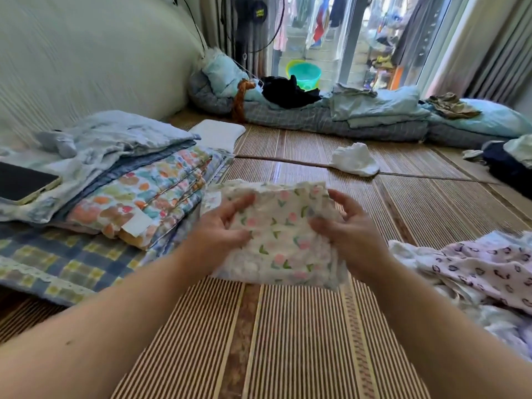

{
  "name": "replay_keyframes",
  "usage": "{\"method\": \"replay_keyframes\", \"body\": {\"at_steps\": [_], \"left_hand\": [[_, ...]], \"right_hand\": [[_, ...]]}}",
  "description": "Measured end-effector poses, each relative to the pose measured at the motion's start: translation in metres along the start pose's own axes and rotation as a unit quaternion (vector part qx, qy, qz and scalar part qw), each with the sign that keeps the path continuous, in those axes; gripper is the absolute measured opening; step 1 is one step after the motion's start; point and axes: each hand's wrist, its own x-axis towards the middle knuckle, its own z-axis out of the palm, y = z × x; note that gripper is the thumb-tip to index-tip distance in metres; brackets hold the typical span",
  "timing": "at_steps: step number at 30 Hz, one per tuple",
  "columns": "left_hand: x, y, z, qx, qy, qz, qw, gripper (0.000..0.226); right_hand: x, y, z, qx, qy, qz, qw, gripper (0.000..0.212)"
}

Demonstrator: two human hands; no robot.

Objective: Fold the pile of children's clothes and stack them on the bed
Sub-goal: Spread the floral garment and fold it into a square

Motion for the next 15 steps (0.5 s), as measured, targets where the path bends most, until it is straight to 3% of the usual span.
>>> {"method": "replay_keyframes", "body": {"at_steps": [3,7,10,13,15], "left_hand": [[0.061,0.008,-0.036,0.061,0.043,0.017,0.997,0.067],[0.122,-0.012,-0.074,0.167,0.081,-0.049,0.981,0.078],[0.147,-0.03,-0.077,0.376,0.054,-0.162,0.911,0.061],[0.16,-0.047,-0.074,0.408,0.039,-0.251,0.877,0.057],[0.165,-0.058,-0.077,0.443,0.027,-0.24,0.864,0.061]], "right_hand": [[0.078,-0.005,0.027,-0.066,-0.007,-0.019,0.998,0.051],[0.162,0.02,0.059,-0.229,-0.001,-0.028,0.973,0.052],[0.204,0.052,0.069,-0.48,-0.013,0.0,0.877,0.072],[0.219,0.077,0.072,-0.611,-0.053,0.026,0.789,0.067],[0.217,0.083,0.073,-0.657,-0.062,0.021,0.751,0.063]]}}
